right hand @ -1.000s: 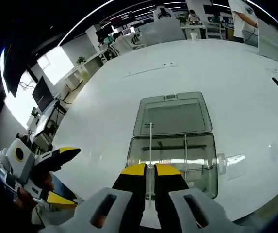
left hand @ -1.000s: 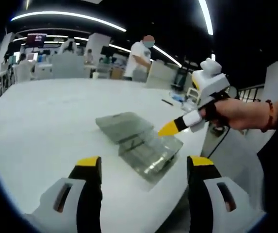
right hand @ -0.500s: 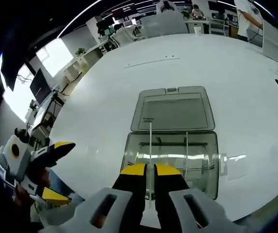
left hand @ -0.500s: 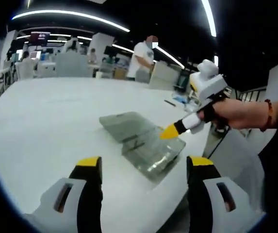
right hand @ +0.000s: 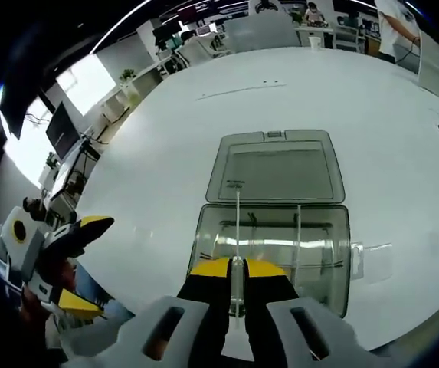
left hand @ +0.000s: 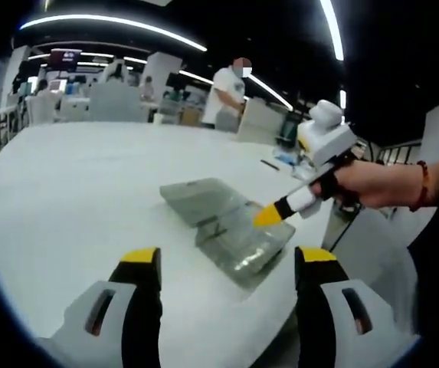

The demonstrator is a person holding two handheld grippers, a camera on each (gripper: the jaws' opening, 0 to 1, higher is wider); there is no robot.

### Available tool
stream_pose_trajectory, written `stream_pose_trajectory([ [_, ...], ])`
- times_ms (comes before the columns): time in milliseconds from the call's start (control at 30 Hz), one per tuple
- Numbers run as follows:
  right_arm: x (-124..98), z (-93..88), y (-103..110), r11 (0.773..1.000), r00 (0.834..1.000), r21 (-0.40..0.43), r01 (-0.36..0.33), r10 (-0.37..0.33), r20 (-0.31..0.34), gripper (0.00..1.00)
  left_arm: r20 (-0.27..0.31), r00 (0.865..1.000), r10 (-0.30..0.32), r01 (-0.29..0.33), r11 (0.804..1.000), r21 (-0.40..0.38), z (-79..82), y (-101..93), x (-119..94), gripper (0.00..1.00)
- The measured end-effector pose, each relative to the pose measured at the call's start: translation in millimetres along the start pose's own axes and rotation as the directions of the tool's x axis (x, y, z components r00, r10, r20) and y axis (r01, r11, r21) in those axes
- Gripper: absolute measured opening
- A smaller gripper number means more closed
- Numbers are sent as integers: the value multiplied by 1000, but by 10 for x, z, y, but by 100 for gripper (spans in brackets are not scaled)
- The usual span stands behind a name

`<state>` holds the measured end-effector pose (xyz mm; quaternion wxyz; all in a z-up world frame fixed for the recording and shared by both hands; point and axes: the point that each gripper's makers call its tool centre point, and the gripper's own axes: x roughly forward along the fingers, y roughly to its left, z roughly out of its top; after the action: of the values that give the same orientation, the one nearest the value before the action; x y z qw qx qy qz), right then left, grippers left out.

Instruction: Insert the divider into the dual guide fixture by aligning both edges with the guide slots and pushing it downward to the bottom, including one-sided entry, uneven engagement, binding, and posture correction.

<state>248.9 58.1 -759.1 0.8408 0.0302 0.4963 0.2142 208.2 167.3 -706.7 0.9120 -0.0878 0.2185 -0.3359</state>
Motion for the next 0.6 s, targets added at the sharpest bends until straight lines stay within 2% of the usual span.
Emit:
stream_pose_trajectory([
  [167, 8, -2, 1, 1000, 1000, -16, 6, -6, -13, 0, -3, 1000, -1, 1, 1000, -4, -9, 2, -5, 69],
  [433, 4, 45, -36, 1000, 998, -6, 21, -21, -65, 0, -3, 1000, 1, -1, 1000, -12, -12, 14, -11, 69],
  [600, 4, 60, -29, 1000, 997, 9, 9, -8, -75, 0, -4, 1000, -2, 2, 1000, -16, -15, 12, -3, 69],
])
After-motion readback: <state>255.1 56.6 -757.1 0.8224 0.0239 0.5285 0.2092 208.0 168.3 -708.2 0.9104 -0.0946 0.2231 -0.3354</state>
